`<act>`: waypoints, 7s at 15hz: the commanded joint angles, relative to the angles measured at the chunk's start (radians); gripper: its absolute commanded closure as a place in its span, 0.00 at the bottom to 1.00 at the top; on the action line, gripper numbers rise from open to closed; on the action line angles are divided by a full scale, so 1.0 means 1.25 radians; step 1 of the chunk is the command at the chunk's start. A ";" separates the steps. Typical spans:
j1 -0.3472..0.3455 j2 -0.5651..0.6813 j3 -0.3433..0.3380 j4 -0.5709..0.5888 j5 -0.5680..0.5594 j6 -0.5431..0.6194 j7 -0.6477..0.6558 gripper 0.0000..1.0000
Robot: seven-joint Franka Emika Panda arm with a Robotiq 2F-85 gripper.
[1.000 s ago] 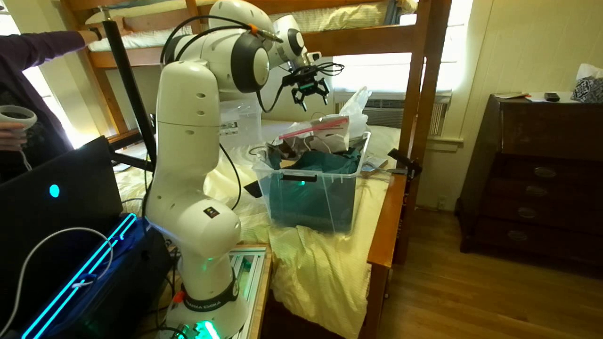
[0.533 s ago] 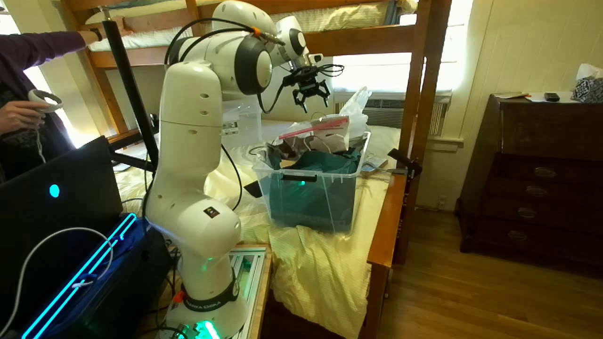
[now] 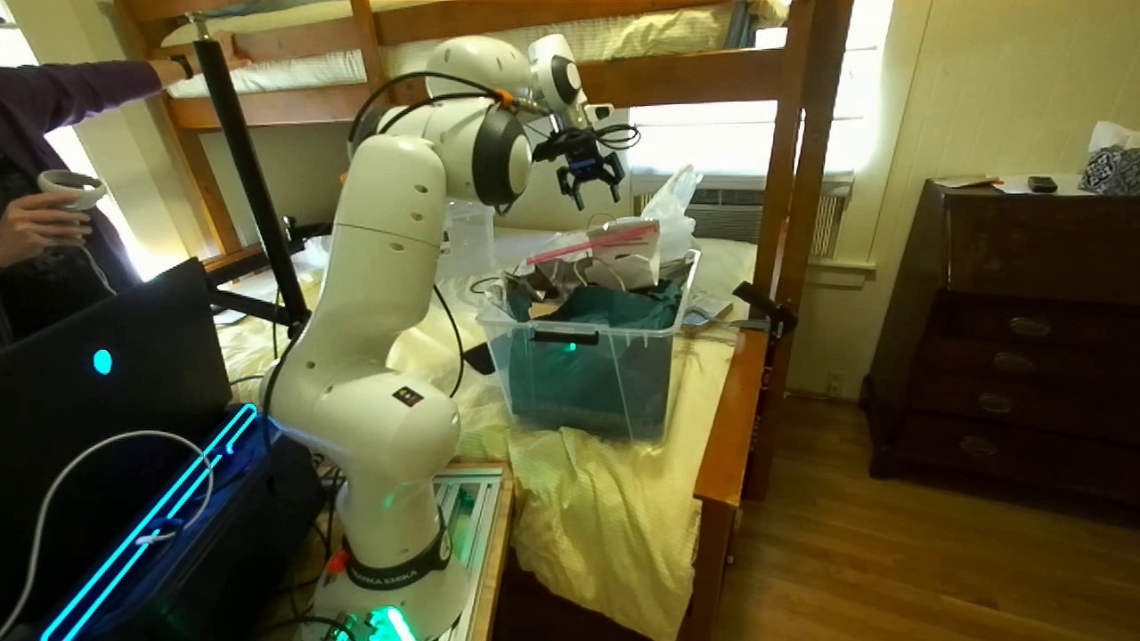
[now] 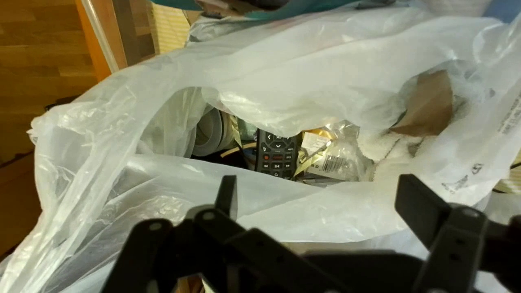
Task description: Remove the circular object with tape from the plastic bag
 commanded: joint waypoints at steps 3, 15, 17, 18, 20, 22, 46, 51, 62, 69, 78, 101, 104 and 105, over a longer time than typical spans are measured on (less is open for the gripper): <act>0.028 0.035 -0.020 0.043 -0.010 -0.005 0.012 0.00; 0.023 0.054 -0.051 0.056 -0.026 0.023 0.021 0.00; 0.016 0.061 -0.059 0.053 -0.015 0.043 0.037 0.00; 0.014 0.072 -0.064 0.062 -0.012 0.044 0.046 0.00; 0.008 0.091 -0.069 0.075 -0.005 0.043 0.059 0.00; 0.001 0.108 -0.074 0.082 0.004 0.031 0.078 0.00; -0.084 0.180 -0.054 0.040 0.065 0.167 0.085 0.39; -0.092 0.174 -0.057 0.024 0.058 0.165 0.078 0.29; -0.122 0.174 -0.043 -0.028 0.070 0.238 0.051 0.39; -0.121 0.155 -0.032 -0.034 0.067 0.242 0.041 0.93; -0.129 0.074 0.031 -0.063 0.093 0.268 0.036 0.95; -0.148 -0.192 0.218 -0.161 0.273 0.183 -0.210 0.95; -0.118 -0.196 0.218 -0.127 0.256 0.136 -0.266 0.95; -0.107 -0.190 0.218 -0.108 0.249 0.116 -0.290 0.95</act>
